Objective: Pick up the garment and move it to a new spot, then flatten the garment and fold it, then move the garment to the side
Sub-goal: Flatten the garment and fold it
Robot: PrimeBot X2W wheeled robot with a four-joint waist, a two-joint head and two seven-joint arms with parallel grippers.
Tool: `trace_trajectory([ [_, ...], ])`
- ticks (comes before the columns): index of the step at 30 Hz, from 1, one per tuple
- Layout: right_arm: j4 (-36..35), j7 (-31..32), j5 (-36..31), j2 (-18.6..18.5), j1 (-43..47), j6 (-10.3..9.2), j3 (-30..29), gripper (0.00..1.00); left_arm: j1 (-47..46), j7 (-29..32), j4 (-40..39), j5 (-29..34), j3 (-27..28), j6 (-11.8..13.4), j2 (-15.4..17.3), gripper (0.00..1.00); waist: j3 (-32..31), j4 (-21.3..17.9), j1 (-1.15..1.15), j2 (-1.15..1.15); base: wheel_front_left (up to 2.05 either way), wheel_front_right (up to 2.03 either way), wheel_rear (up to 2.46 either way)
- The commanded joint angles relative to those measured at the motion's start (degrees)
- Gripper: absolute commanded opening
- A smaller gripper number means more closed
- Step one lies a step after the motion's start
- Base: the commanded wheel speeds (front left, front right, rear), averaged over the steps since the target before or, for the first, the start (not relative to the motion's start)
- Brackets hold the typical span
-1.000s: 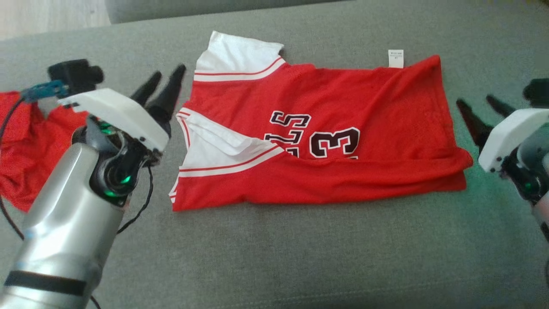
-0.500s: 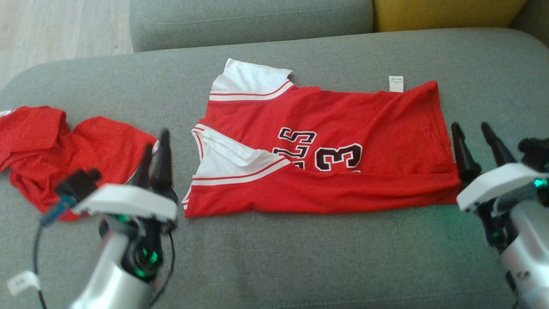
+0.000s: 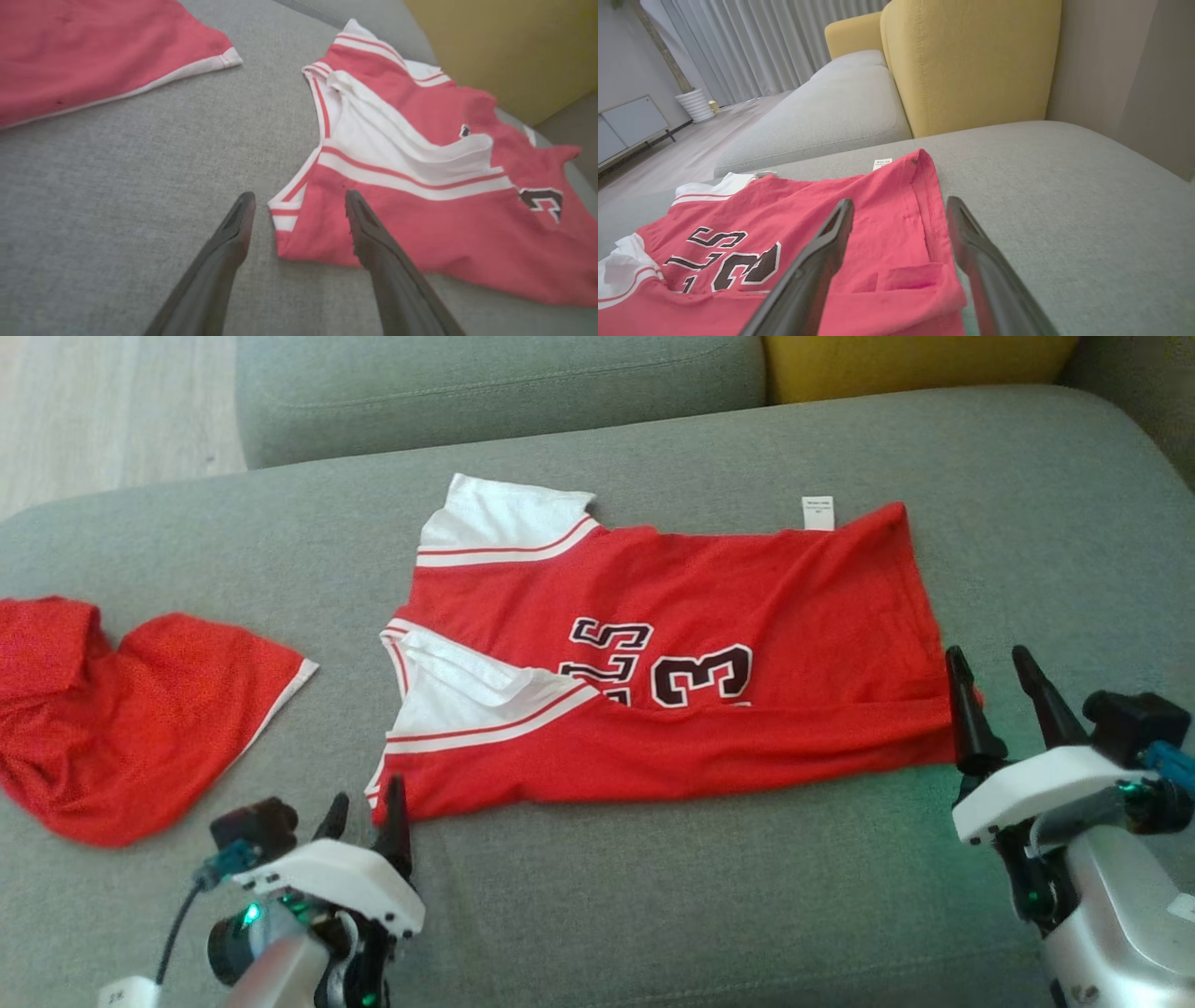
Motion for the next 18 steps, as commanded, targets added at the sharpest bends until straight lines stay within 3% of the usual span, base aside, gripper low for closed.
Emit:
trace_trajectory([
  [1,-2.87,0.44,-0.94,0.08,-0.45,0.20,0.10,1.00,-3.82,-0.48,-0.18,1.29,0.94,0.60,1.18,1.00,0.05,-0.55,0.00,0.00,0.00,0.00,0.00],
  [12,-9.94,5.05,-4.72,2.41,2.68,0.20,-3.30,1.00,-7.85,2.52,8.91,6.28,-3.51,4.04,1.78,1.00,0.79,-3.06,0.00,0.00,0.00,0.00,0.00],
  [15,-11.15,5.78,-5.26,2.84,3.18,0.20,-3.89,1.00,-8.31,4.75,11.11,6.96,-4.93,4.00,1.80,1.00,0.98,-3.52,0.00,0.00,0.00,0.00,0.00],
  [16,-11.50,6.02,-5.41,3.05,3.35,0.20,-4.09,1.00,-8.42,5.03,11.54,6.97,-5.11,3.79,1.82,0.95,1.06,-3.63,0.00,0.00,0.00,0.00,0.00],
  [17,-11.79,6.31,-5.53,3.29,3.53,0.20,-4.32,1.00,-8.57,5.14,11.88,7.03,-5.31,3.52,1.87,0.38,1.14,-3.70,0.00,0.00,0.00,0.00,0.00],
  [18,-11.96,6.75,-5.68,3.56,3.74,0.20,-4.64,1.00,-8.74,5.25,12.08,7.19,-5.70,2.93,1.92,0.00,1.21,-3.72,0.00,0.00,0.00,0.00,0.00],
])
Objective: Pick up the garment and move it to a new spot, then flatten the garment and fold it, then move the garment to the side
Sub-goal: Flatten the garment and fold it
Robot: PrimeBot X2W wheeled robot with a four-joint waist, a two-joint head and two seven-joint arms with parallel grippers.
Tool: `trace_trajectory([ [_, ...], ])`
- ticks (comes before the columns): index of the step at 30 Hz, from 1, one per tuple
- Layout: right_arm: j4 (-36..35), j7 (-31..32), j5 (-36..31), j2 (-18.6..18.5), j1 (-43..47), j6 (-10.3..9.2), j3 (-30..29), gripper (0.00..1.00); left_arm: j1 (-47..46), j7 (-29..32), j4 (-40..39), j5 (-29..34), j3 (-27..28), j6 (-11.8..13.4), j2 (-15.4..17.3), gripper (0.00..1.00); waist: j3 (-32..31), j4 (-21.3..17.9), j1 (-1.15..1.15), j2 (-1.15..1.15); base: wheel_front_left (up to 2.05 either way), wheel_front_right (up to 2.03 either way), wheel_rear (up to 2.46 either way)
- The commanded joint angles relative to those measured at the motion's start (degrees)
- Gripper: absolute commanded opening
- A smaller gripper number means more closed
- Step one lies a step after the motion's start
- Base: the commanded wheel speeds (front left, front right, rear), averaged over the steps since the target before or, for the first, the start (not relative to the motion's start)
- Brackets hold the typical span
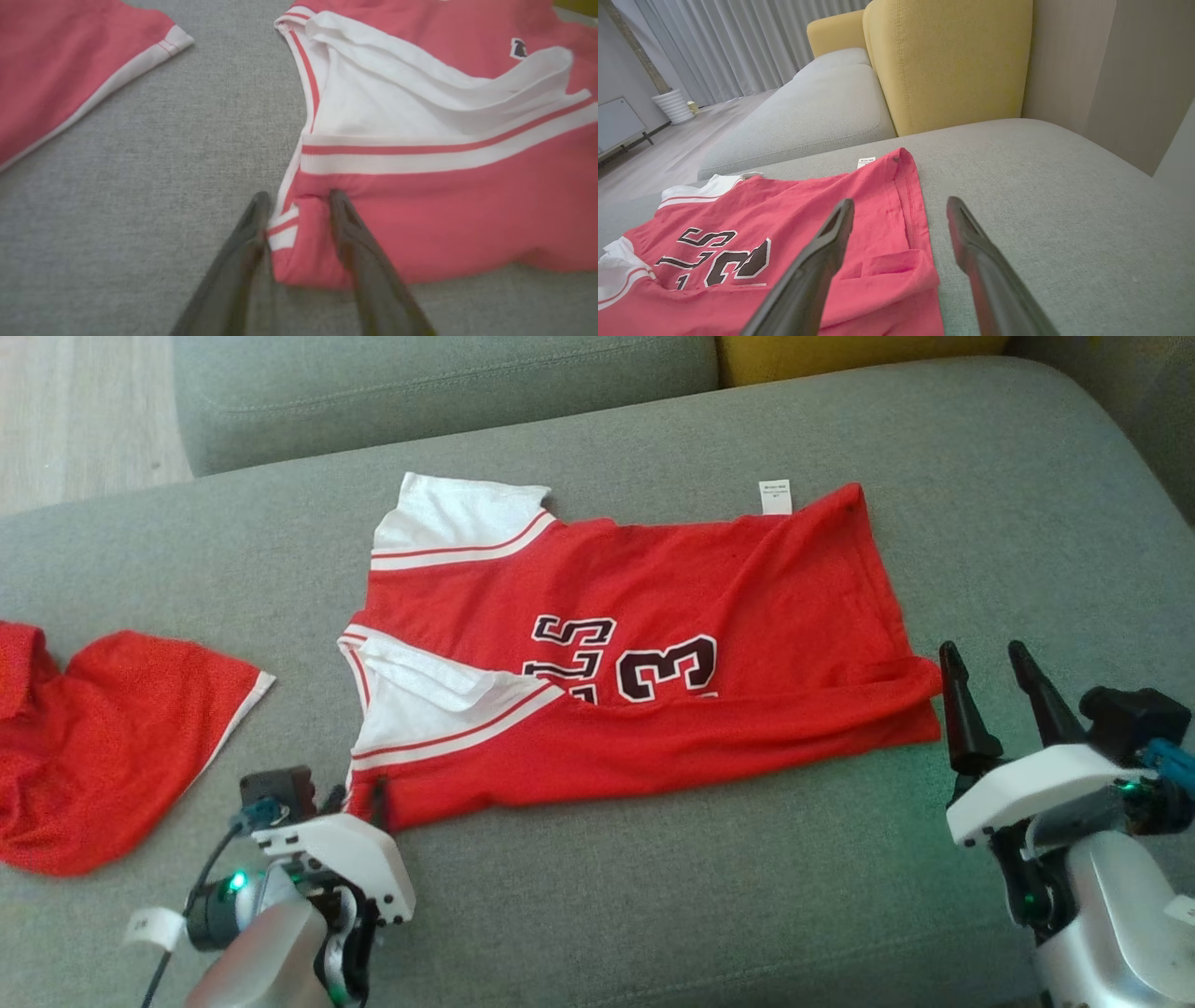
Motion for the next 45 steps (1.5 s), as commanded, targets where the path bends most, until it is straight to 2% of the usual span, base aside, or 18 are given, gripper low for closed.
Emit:
trace_trajectory([
  [1,-2.04,0.82,-0.62,0.30,0.33,0.20,0.46,1.00,-1.37,0.68,0.33,0.13,0.75,-1.05,1.19,0.00,0.13,0.06,0.00,0.00,0.00,0.00,0.00],
  [6,-1.24,4.92,-1.06,1.94,1.39,0.20,-1.08,1.00,-2.19,-2.17,-0.92,-0.33,1.96,-1.73,1.38,0.00,0.34,0.67,0.00,0.00,0.00,0.00,0.00],
  [13,1.33,9.47,-2.62,4.99,1.13,0.20,-5.77,1.00,-2.56,-4.90,-7.37,0.83,4.36,-2.19,1.87,0.00,1.06,2.61,0.00,0.00,0.00,0.00,0.00],
  [19,4.79,10.39,-6.17,6.18,-1.37,0.20,-9.51,1.00,-1.70,-5.12,-13.49,2.59,5.23,-2.23,1.80,0.00,2.42,4.18,0.00,0.00,0.00,0.00,0.00],
  [26,8.91,9.37,-8.91,6.64,-4.60,0.20,-12.91,1.00,-1.32,-5.14,-17.07,3.77,5.28,-2.20,1.88,0.00,4.00,5.29,0.00,0.00,0.00,0.00,0.00],
  [31,10.98,9.16,-9.22,6.74,-6.12,0.20,-13.54,1.00,-1.15,-4.79,-18.05,4.03,4.59,-2.12,2.01,0.00,4.71,5.76,0.00,0.00,0.00,0.00,0.00],
  [40,13.48,9.21,-8.70,6.61,-7.90,0.20,-11.16,1.00,-1.58,-3.90,-18.65,4.15,4.00,-1.37,2.26,0.00,5.84,6.84,0.00,0.00,0.00,0.00,0.00],
  [41,13.73,9.45,-8.50,6.44,-8.02,0.20,-10.77,0.31,-1.68,-3.84,-18.70,4.15,3.97,-1.33,2.30,0.00,5.92,6.94,0.00,0.00,0.00,0.00,0.00],
  [42,13.91,9.57,-8.34,6.23,-8.11,0.20,-10.44,0.00,-1.77,-3.80,-18.73,4.14,3.96,-1.29,2.34,0.00,5.96,7.02,0.00,0.00,0.00,0.00,0.00],
  [45,14.38,9.68,-8.09,5.44,-8.15,0.20,-9.50,0.00,-1.81,-3.74,-18.72,4.07,3.96,-1.11,2.51,0.00,5.83,7.12,0.00,0.00,0.00,0.00,0.00],
])
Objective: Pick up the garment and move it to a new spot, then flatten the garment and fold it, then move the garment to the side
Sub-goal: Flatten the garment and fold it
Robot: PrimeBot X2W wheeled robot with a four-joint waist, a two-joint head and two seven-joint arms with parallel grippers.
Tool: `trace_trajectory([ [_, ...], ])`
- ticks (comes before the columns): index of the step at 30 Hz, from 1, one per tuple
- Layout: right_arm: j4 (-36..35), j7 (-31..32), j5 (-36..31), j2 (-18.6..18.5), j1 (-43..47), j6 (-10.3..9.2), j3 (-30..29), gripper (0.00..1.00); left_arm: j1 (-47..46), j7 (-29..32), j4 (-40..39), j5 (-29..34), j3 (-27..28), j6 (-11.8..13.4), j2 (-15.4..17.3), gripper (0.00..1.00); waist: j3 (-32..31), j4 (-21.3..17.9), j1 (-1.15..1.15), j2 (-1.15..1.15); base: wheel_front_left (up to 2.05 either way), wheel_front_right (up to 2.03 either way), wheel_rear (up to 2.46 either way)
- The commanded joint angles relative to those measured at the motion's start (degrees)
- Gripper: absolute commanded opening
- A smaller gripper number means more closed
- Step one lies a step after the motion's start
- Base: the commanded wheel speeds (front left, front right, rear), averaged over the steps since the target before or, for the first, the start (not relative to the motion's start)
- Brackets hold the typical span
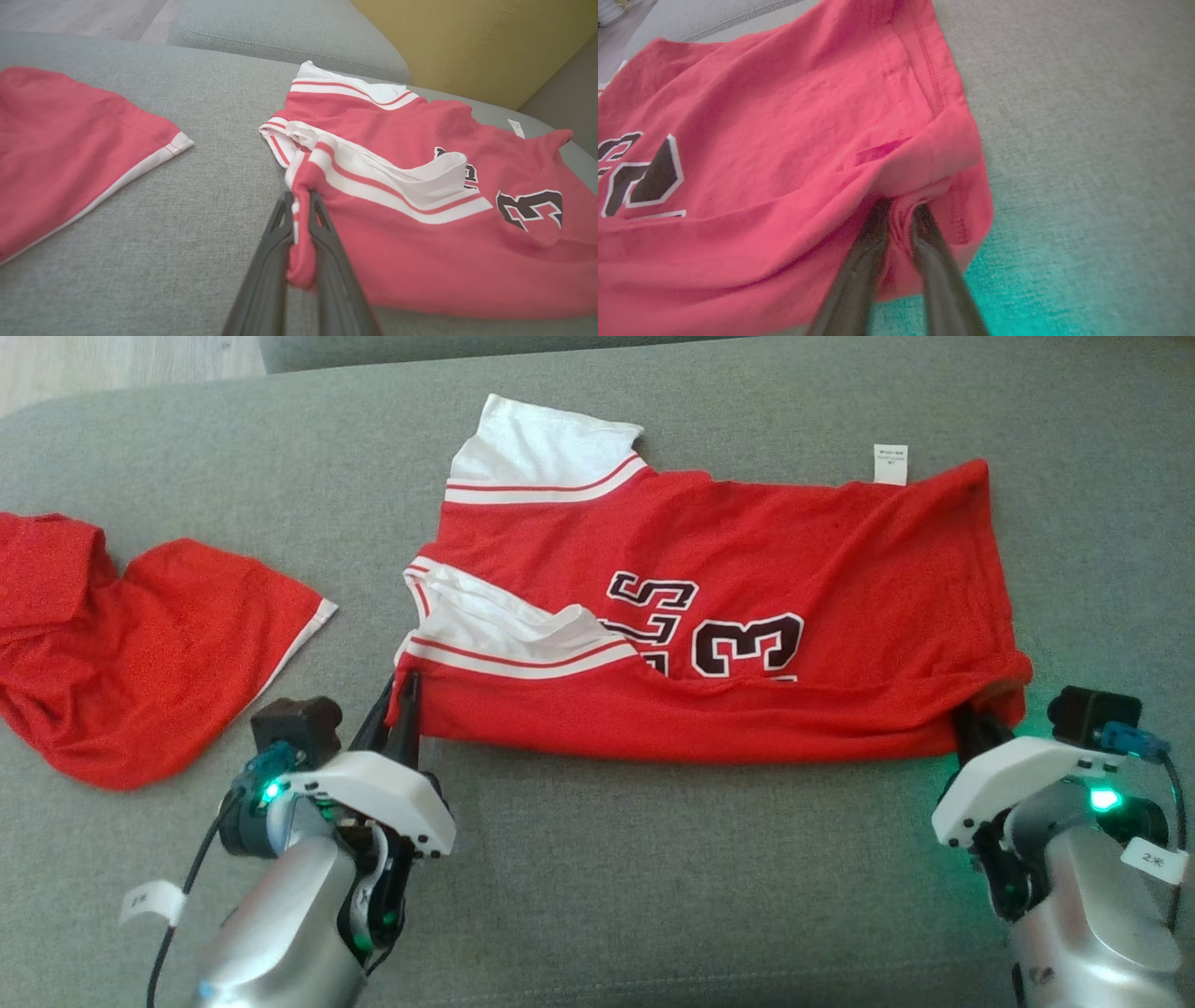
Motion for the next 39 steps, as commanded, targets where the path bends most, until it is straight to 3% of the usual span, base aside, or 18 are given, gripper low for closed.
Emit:
trace_trajectory([
  [1,-1.03,-0.02,0.45,-1.04,-1.64,0.20,1.92,0.00,-1.58,0.06,-1.55,0.46,1.84,0.50,2.06,0.00,-0.26,-0.01,0.00,0.00,0.00,0.00,0.00],
  [16,-1.43,3.57,2.03,-5.23,1.22,0.20,2.53,0.00,1.80,2.60,-1.25,0.54,-0.14,-0.33,4.98,0.00,-4.33,0.01,0.00,0.00,0.00,0.00,0.00],
  [25,-5.90,13.46,4.50,-8.69,7.30,0.20,2.79,0.00,7.31,6.05,-5.64,-0.13,-1.61,-0.64,8.46,0.00,-7.32,-0.01,0.00,0.00,0.00,0.00,0.00],
  [34,-17.27,24.39,6.91,-10.92,15.27,0.20,2.11,0.00,12.50,11.44,-13.76,-0.84,-3.73,-0.13,11.56,0.00,-7.91,-0.49,0.00,0.00,0.00,0.00,0.00],
  [35,-18.56,24.76,6.76,-10.92,15.82,0.20,1.84,0.14,12.76,11.91,-14.14,-0.91,-3.90,0.03,11.63,0.00,-7.91,-0.55,0.00,0.00,0.00,0.00,0.00],
  [36,-19.73,24.96,6.49,-10.82,16.28,0.20,1.61,0.96,12.93,12.22,-14.40,-0.95,-4.02,0.22,11.64,0.07,-7.92,-0.63,0.00,0.00,0.00,0.00,0.00],
  [37,-20.75,25.08,6.26,-10.50,16.57,0.20,1.23,1.00,13.05,12.41,-14.54,-0.97,-4.10,0.45,11.59,0.42,-7.92,-0.73,0.00,0.00,0.00,0.00,0.00],
  [38,-21.72,24.93,6.03,-9.95,16.67,0.20,0.46,1.00,13.14,12.47,-14.60,-0.95,-4.16,0.70,11.50,0.98,-7.95,-0.86,0.00,0.00,0.00,0.00,0.00],
  [39,-22.76,24.54,5.69,-9.37,16.65,0.20,-0.16,1.00,13.20,12.42,-14.59,-0.96,-4.15,0.96,11.34,1.00,-7.98,-0.98,0.00,0.00,0.00,0.00,0.00],
])
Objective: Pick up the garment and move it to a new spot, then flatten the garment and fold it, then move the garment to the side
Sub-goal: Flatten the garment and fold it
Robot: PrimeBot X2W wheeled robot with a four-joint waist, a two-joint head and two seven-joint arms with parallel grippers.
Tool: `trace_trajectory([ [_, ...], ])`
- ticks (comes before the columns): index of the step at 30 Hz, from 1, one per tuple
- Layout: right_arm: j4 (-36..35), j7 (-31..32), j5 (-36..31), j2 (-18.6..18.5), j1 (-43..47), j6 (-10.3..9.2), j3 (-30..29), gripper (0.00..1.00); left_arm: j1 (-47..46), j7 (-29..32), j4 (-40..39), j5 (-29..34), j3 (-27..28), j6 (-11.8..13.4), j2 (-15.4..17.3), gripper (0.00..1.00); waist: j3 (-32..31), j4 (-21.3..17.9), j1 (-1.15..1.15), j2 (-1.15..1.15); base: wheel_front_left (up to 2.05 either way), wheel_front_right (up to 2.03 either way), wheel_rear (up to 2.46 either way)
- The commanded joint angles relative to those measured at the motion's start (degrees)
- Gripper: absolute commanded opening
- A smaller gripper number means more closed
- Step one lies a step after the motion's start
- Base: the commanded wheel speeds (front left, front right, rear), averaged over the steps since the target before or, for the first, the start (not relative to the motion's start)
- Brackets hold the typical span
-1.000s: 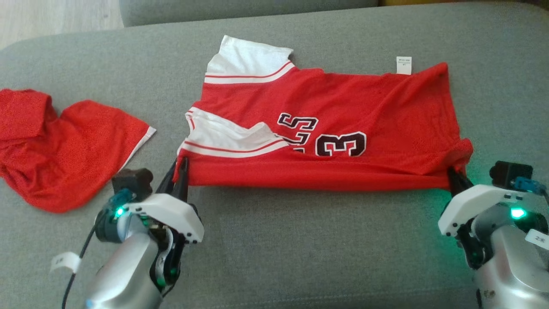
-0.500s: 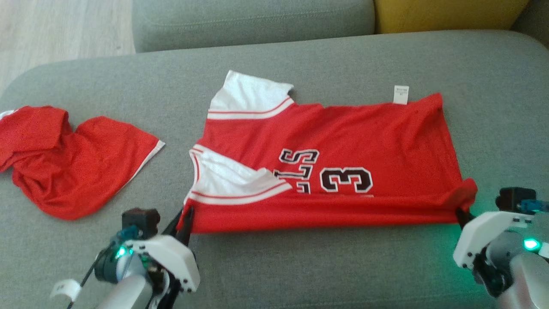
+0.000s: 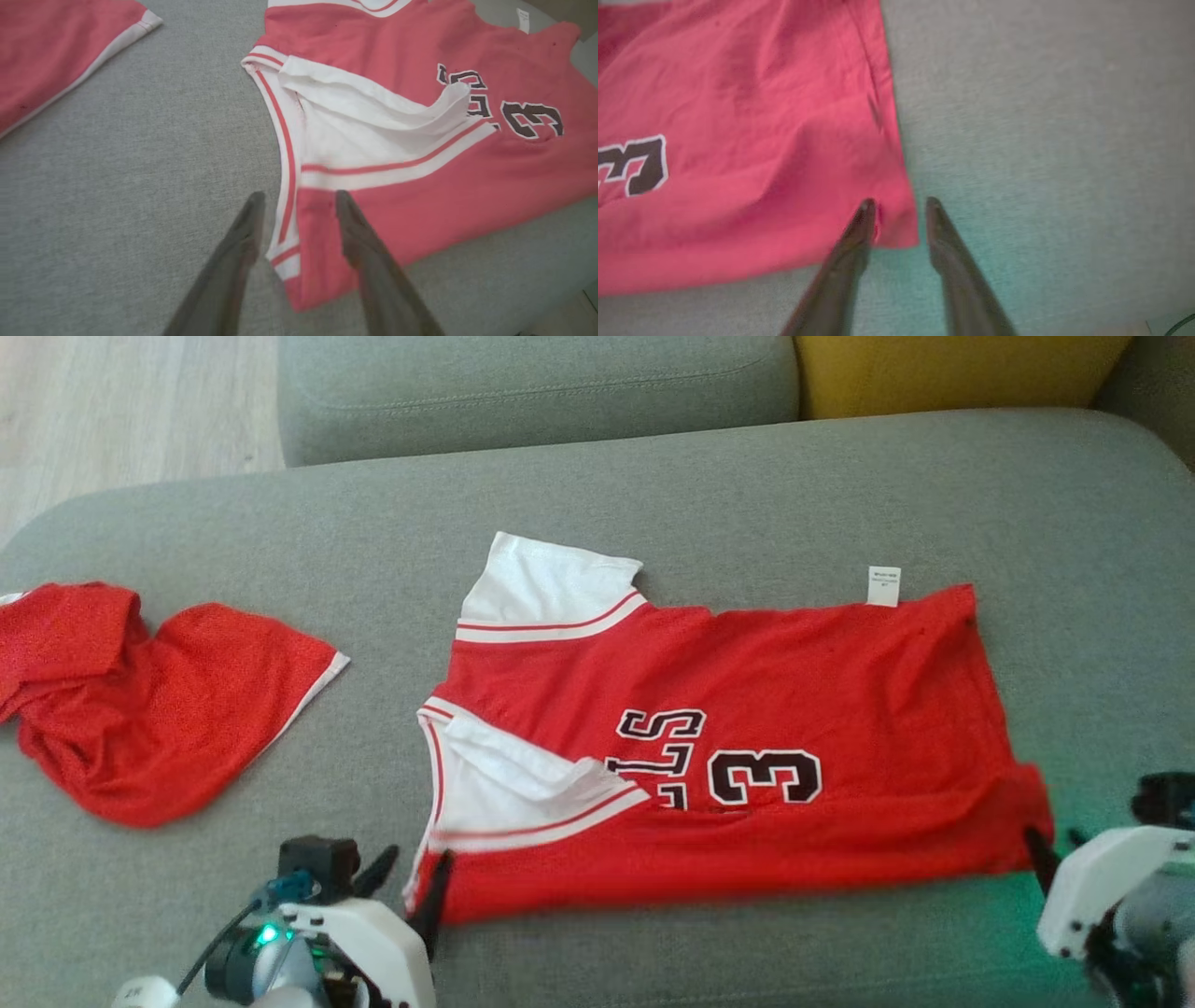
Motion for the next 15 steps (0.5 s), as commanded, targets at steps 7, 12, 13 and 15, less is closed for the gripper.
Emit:
trace_trajectory([
  [7,-11.49,-10.69,0.12,5.16,-2.84,0.18,-3.03,1.00,-3.38,-9.65,-2.95,-2.54,8.66,3.42,-1.63,1.00,-0.22,-0.89,0.00,0.00,0.00,0.00,0.00],
  [12,-14.32,-17.39,1.17,6.93,-2.81,0.18,-0.92,1.00,-5.08,-13.20,-4.20,-3.72,13.25,2.72,-4.21,1.00,0.34,-1.44,0.00,0.00,0.00,0.00,0.00],
  [13,-14.47,-18.92,1.03,7.11,-2.84,0.18,-0.44,1.00,-5.56,-13.44,-4.30,-3.53,13.86,2.47,-4.71,1.00,0.55,-1.60,0.00,0.00,0.00,0.00,0.00],
  [15,-14.33,-21.83,-0.05,7.30,-3.25,0.18,0.39,1.00,-6.87,-13.65,-3.86,-2.76,14.20,1.64,-5.32,1.00,1.20,-1.96,0.00,0.00,0.00,0.00,0.00],
])
